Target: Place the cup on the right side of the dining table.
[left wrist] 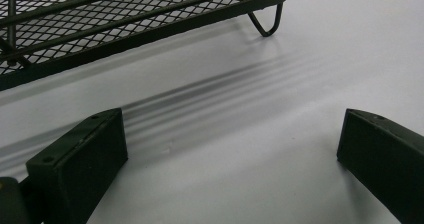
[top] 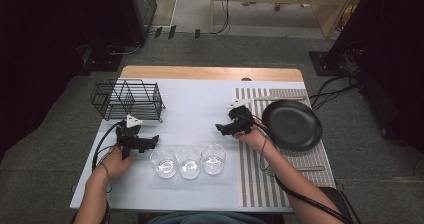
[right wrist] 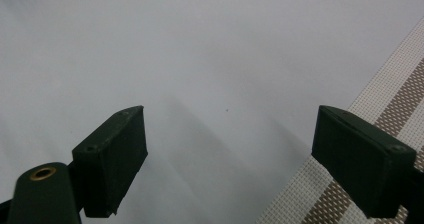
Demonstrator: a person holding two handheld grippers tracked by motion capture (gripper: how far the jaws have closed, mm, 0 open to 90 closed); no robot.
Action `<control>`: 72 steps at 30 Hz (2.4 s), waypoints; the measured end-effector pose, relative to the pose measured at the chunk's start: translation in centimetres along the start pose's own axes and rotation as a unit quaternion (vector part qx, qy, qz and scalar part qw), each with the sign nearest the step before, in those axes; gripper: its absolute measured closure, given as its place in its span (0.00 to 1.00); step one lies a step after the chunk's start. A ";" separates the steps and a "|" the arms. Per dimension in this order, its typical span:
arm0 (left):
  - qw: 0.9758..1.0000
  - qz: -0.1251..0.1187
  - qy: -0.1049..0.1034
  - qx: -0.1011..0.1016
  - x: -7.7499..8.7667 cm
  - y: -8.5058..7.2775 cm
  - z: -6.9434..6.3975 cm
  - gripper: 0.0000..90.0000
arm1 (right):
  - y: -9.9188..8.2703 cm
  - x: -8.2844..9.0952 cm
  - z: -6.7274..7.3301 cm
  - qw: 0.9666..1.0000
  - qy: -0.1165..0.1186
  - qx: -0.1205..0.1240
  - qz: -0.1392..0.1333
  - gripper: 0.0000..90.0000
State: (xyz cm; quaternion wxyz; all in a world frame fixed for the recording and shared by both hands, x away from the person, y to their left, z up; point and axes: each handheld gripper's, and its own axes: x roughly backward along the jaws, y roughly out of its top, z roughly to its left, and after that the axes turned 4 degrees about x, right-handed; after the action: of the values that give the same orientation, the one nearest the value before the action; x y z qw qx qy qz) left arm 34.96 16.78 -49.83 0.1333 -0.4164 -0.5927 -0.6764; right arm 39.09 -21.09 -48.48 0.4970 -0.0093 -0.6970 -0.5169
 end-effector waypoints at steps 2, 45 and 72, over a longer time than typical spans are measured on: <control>1.000 0.000 0.000 0.000 0.0 0.0 0.0 0.00 | 0.0 0.1 0.1 1.000 0.000 0.001 0.000 0.16; 1.000 0.000 0.000 0.000 0.0 0.0 0.0 0.00 | 0.5 1.0 1.9 0.999 0.030 0.014 -0.003 0.16; 1.000 0.000 0.000 0.000 0.0 0.0 0.0 0.00 | 0.6 1.5 2.4 0.999 0.043 0.018 -0.008 0.16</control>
State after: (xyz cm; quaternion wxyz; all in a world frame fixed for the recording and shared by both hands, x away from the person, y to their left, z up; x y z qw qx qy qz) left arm 34.97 16.78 -49.83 0.1333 -0.4165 -0.5927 -0.6763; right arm 36.99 -19.76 -46.91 0.5221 0.0275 -0.6841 -0.5086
